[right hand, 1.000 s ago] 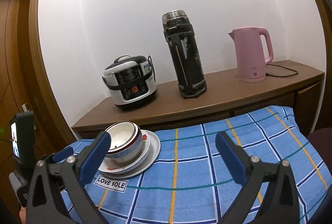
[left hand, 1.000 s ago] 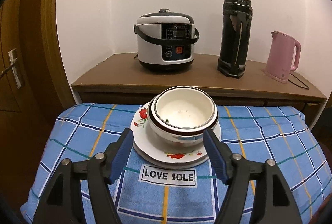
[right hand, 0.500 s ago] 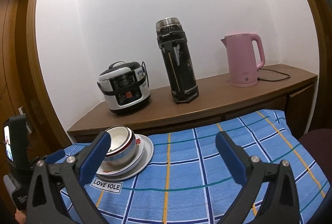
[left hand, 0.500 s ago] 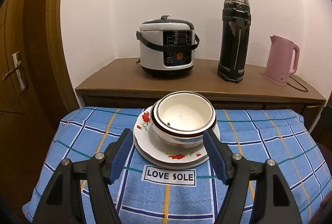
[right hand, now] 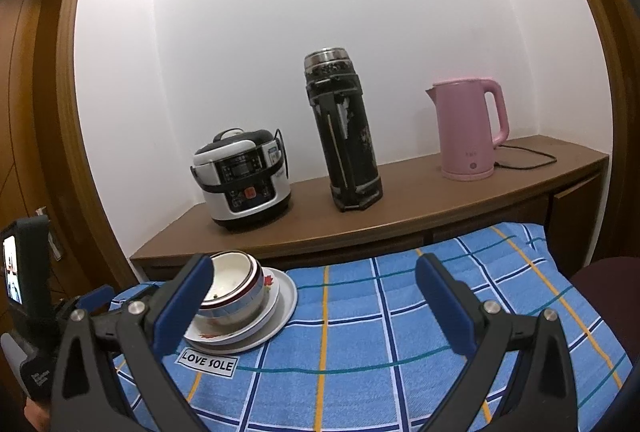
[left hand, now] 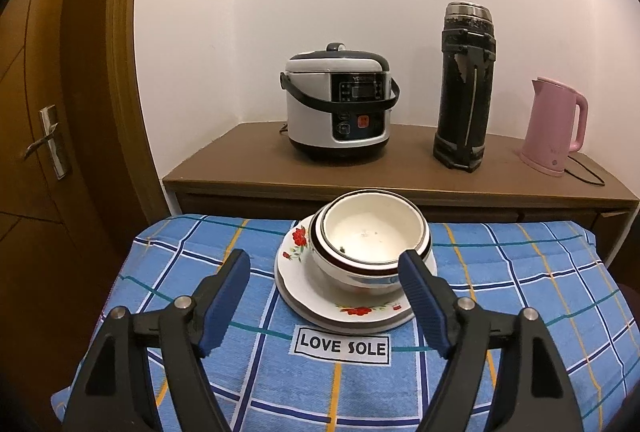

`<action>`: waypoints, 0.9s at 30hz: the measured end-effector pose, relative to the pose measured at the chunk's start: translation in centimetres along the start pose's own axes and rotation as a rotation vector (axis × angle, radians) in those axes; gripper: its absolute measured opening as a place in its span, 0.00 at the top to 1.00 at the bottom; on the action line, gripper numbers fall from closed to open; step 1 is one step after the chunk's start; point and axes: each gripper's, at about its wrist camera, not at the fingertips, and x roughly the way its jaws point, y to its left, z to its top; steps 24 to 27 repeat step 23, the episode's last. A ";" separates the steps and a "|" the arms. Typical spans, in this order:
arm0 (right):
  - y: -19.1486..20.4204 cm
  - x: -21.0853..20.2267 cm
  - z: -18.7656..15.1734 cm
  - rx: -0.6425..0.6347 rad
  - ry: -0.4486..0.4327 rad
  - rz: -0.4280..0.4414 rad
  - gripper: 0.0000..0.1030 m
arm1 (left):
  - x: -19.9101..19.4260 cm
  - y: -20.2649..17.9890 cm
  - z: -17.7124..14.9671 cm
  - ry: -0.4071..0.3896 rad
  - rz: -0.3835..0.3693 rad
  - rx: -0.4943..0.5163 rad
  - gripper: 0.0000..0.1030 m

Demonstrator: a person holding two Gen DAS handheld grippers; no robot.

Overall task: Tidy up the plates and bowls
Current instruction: 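Withdraw both grippers from the stacked bowls and plates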

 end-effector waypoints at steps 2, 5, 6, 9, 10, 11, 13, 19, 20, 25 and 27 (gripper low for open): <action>0.0 0.0 0.0 0.004 0.003 0.004 0.00 | -0.1 0.0 0.0 -0.002 -0.004 -0.004 0.24; 0.1 0.1 0.0 0.003 0.006 0.003 0.00 | -0.2 0.1 0.0 -0.005 -0.011 -0.004 0.24; 0.1 0.1 0.0 0.001 0.006 0.002 0.00 | -0.3 0.0 0.0 -0.007 -0.011 -0.001 0.24; 0.1 0.1 0.0 -0.002 0.005 0.001 0.00 | -0.3 -0.1 0.0 -0.012 -0.009 0.008 0.24; 0.2 0.1 0.0 -0.004 0.004 0.001 0.00 | -0.4 -0.1 0.0 -0.014 -0.014 0.011 0.24; 0.2 0.1 0.1 -0.005 0.003 0.001 0.00 | -0.4 -0.2 0.0 -0.012 -0.030 0.016 0.24; 0.2 0.1 0.1 -0.006 0.000 0.001 0.00 | -0.3 -0.2 0.2 -0.007 -0.053 0.008 0.24; 0.1 -0.1 0.0 -0.007 -0.002 -0.002 0.00 | -0.8 0.9 0.1 -0.052 -0.100 -0.065 0.24; 0.1 -0.1 0.0 -0.004 -0.001 0.000 0.00 | -0.9 0.8 0.2 -0.054 -0.086 -0.054 0.24; -0.1 0.1 0.0 0.002 0.005 -0.003 0.00 | -0.9 0.6 0.3 -0.053 -0.070 -0.031 0.24; -0.1 0.1 0.0 0.002 0.005 -0.003 0.00 | -0.9 0.6 0.3 -0.053 -0.070 -0.031 0.24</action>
